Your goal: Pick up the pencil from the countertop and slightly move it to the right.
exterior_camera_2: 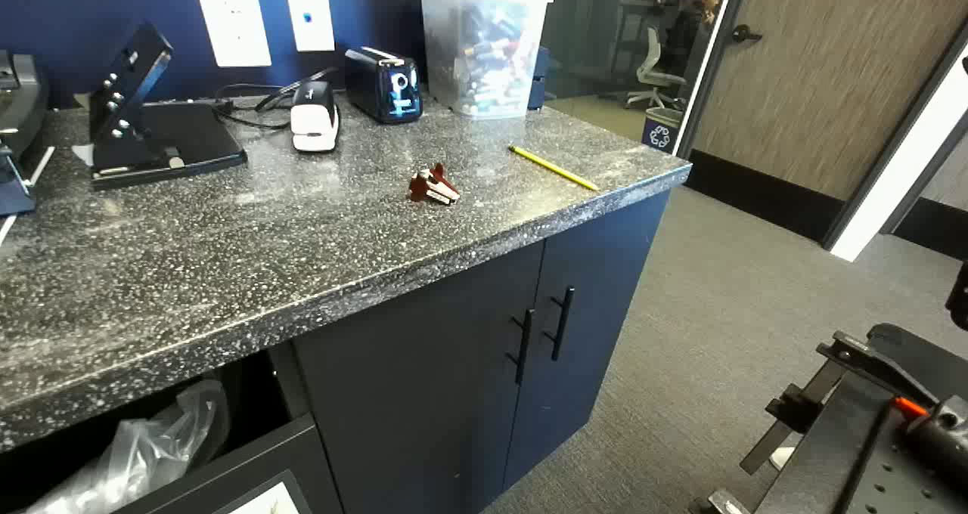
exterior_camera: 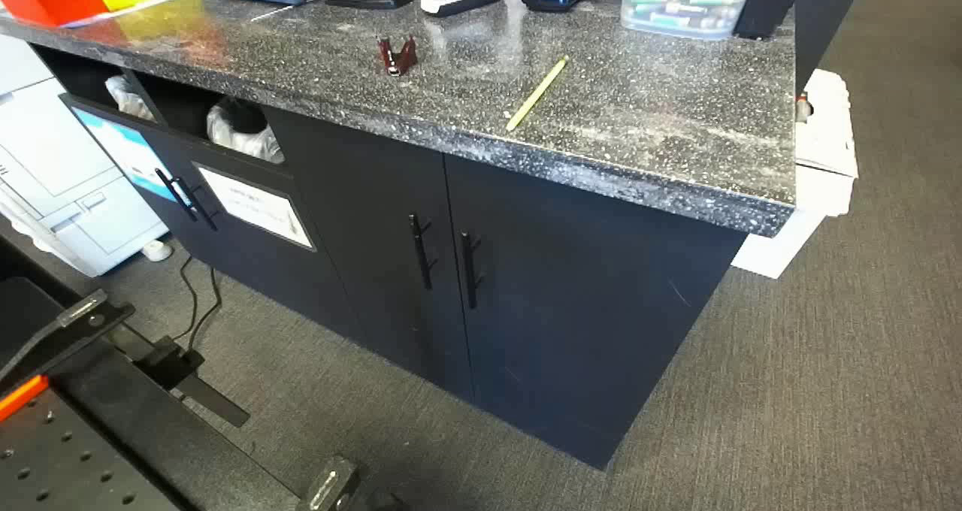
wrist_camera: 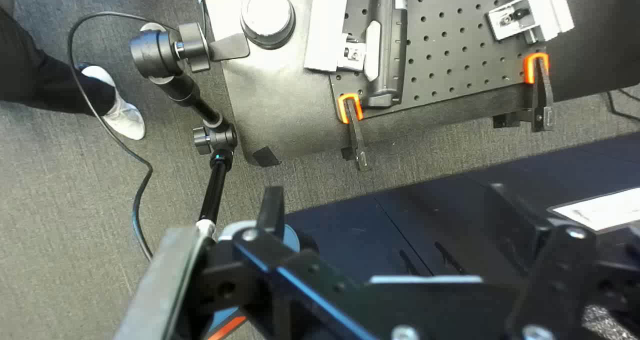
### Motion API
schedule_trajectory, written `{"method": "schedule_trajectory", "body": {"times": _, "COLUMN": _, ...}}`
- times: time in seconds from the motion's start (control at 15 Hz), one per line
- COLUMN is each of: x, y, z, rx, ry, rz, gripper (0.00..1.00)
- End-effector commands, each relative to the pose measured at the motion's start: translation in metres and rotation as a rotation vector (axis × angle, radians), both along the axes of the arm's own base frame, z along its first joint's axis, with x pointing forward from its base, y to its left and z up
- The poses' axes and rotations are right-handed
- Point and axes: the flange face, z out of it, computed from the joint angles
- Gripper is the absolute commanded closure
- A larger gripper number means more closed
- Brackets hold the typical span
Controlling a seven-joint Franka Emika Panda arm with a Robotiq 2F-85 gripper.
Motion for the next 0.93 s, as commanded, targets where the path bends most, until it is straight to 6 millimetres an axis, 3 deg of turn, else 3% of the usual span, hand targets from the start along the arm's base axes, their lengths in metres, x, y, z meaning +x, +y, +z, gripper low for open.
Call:
{"method": "schedule_trajectory", "body": {"times": 0.0, "x": 0.0, "y": 0.0, "z": 0.001, "rx": 0.0, "ry": -0.001, "rz": 0.0, "gripper": 0.0}}
{"method": "schedule_trajectory", "body": {"times": 0.8, "x": 0.0, "y": -0.001, "z": 0.002, "rx": -0.001, "ry": -0.003, "rz": -0.001, "gripper": 0.0}}
{"method": "schedule_trajectory", "body": {"times": 0.87, "x": 0.011, "y": 0.009, "z": 0.001, "rx": -0.022, "ry": 0.001, "rz": -0.002, "gripper": 0.0}}
